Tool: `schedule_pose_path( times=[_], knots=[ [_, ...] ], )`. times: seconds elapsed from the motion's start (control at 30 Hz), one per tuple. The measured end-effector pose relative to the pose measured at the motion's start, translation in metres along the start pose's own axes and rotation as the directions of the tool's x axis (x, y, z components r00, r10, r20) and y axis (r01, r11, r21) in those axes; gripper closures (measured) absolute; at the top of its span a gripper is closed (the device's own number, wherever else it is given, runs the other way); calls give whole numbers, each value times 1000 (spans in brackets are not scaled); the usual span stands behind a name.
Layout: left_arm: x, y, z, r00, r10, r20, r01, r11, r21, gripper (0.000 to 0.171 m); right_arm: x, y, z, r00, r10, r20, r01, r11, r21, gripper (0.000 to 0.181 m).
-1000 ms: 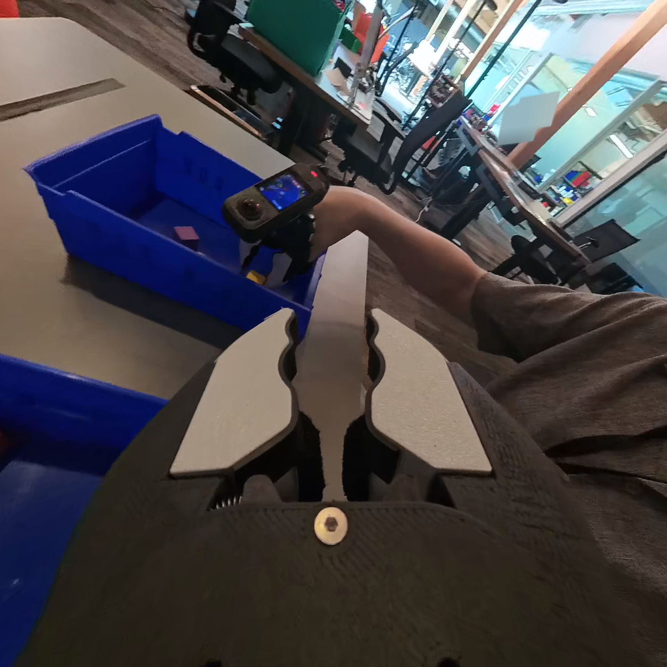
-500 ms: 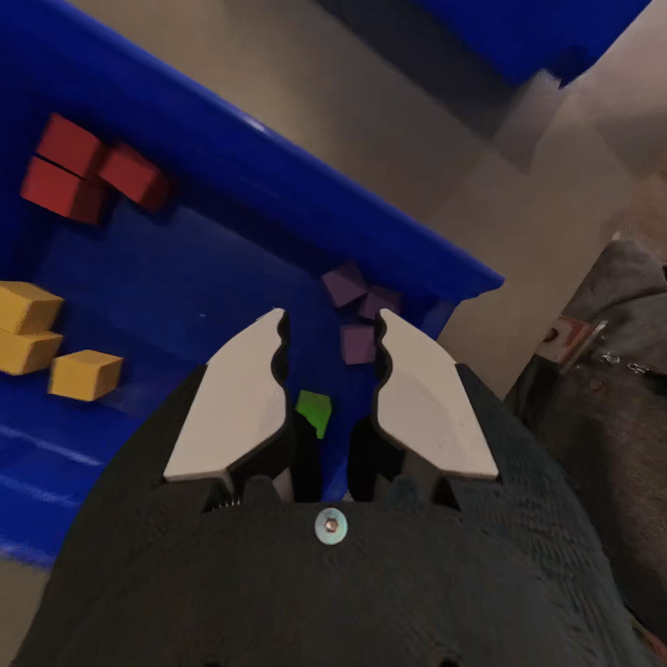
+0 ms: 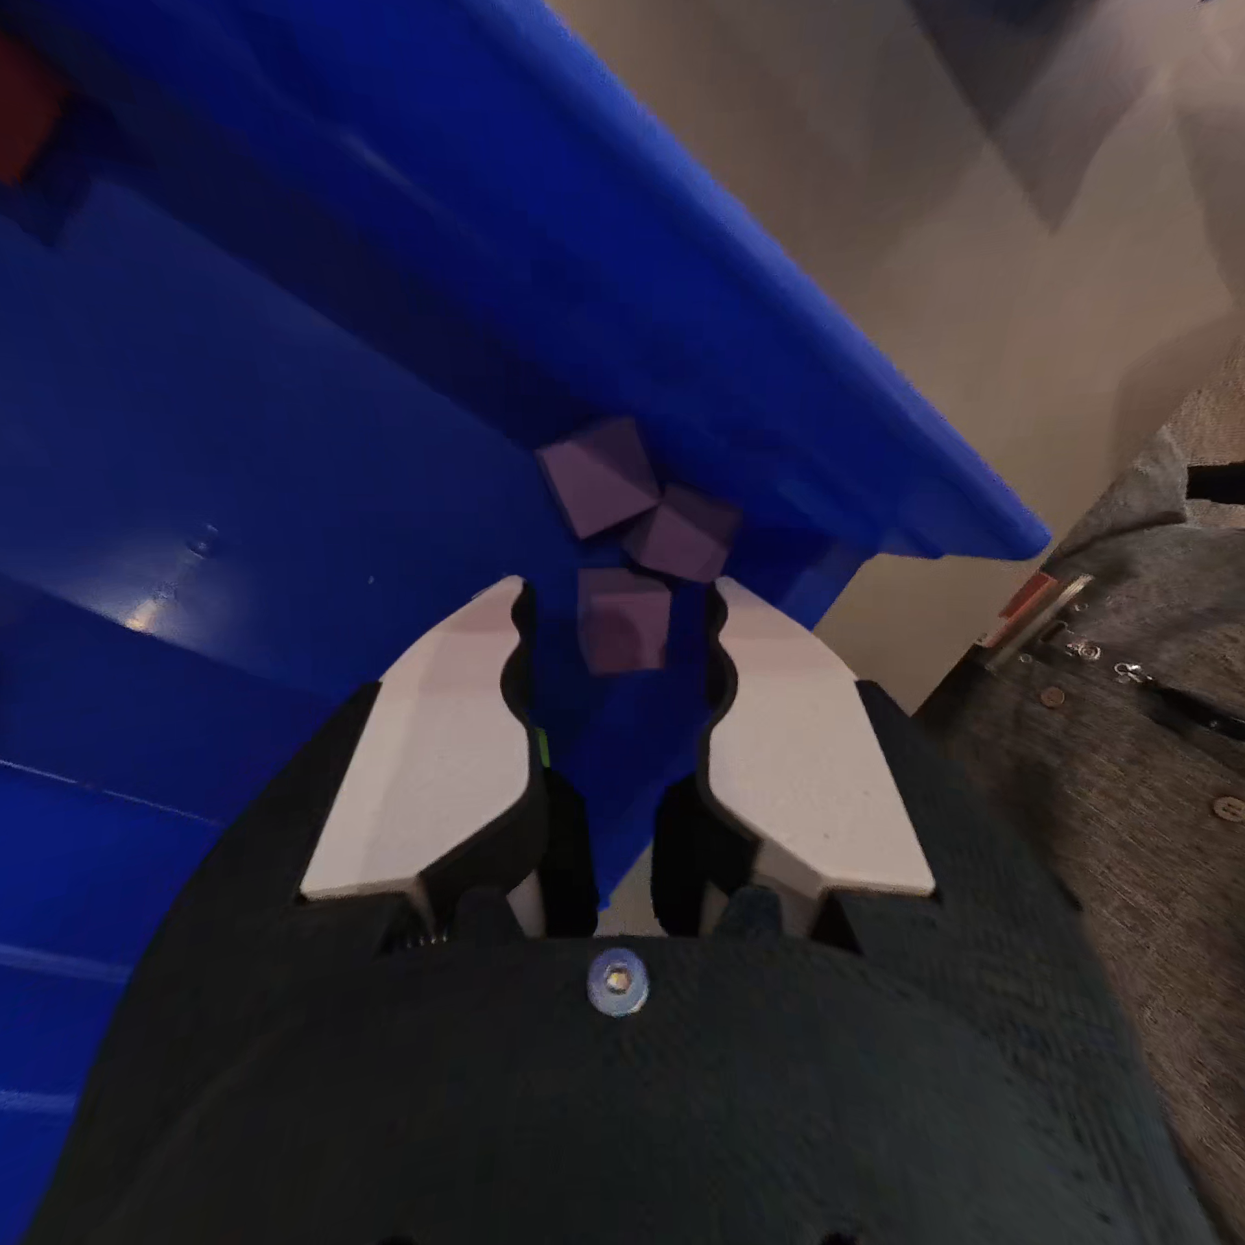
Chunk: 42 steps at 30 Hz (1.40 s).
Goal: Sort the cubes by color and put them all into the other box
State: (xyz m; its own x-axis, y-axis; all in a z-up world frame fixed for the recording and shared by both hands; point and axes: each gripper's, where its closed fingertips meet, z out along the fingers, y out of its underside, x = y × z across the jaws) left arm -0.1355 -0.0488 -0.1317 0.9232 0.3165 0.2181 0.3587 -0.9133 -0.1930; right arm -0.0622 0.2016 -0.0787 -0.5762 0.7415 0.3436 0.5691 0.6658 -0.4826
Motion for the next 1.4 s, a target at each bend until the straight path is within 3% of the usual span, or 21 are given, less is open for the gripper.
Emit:
schedule_pose_path(
  times=[0.33, 0.43, 0.57, 0.67, 0.73, 0.83, 0.93, 1.03, 1.2, 1.27, 1.3, 1.4],
  knots=[
    [-8, 15, 18, 999, -14, 46, 20, 990, -138, 122, 1, -3, -2, 1000, -5, -13, 5, 1000, 12, 142],
    [-2, 13, 19, 1000, -17, -8, 16, 990, -142, 141, 7, -1, -8, 999, 6, -36, -5, 1000, 24, 143],
    [-6, 1, 6, 996, -81, -38, 80, 997, -17, 142, 15, 0, -16, 997, 19, -70, -16, 998, 53, 144],
    [-5, -22, -25, 980, -110, -165, 143, 969, 201, 143, 14, -17, -25, 997, 23, -72, -11, 987, 160, 145],
    [10, -44, -57, 933, -72, -353, 212, 901, 377, 143, -4, -47, -34, 1000, -9, -19, 15, 951, 307, 145],
    [39, -63, -103, 780, 67, -623, 338, 792, 508, 143, -43, -97, -46, 992, -122, 22, 93, 848, 523, 142],
    [64, -69, -126, 615, 176, -769, 416, 756, 505, 144, -67, -134, -48, 978, -204, -42, 187, 772, 607, 141],
    [86, -71, -129, 499, 226, -836, 430, 773, 466, 143, -83, -163, -50, 966, -252, -65, 231, 717, 658, 139],
    [108, -72, -124, 456, 253, -853, 401, 797, 451, 144, -96, -189, -52, 954, -296, -45, 244, 684, 687, 138],
    [114, -72, -125, 441, 262, -859, 393, 803, 447, 143, -99, -191, -49, 949, -312, -50, 263, 692, 673, 140],
    [116, -73, -125, 438, 264, -859, 393, 804, 447, 144, -101, -192, -48, 944, -326, -52, 275, 691, 669, 151],
    [116, -77, -125, 443, 268, -856, 400, 795, 456, 143, -97, -189, -49, 941, -330, -76, 295, 690, 661, 152]
  ],
)
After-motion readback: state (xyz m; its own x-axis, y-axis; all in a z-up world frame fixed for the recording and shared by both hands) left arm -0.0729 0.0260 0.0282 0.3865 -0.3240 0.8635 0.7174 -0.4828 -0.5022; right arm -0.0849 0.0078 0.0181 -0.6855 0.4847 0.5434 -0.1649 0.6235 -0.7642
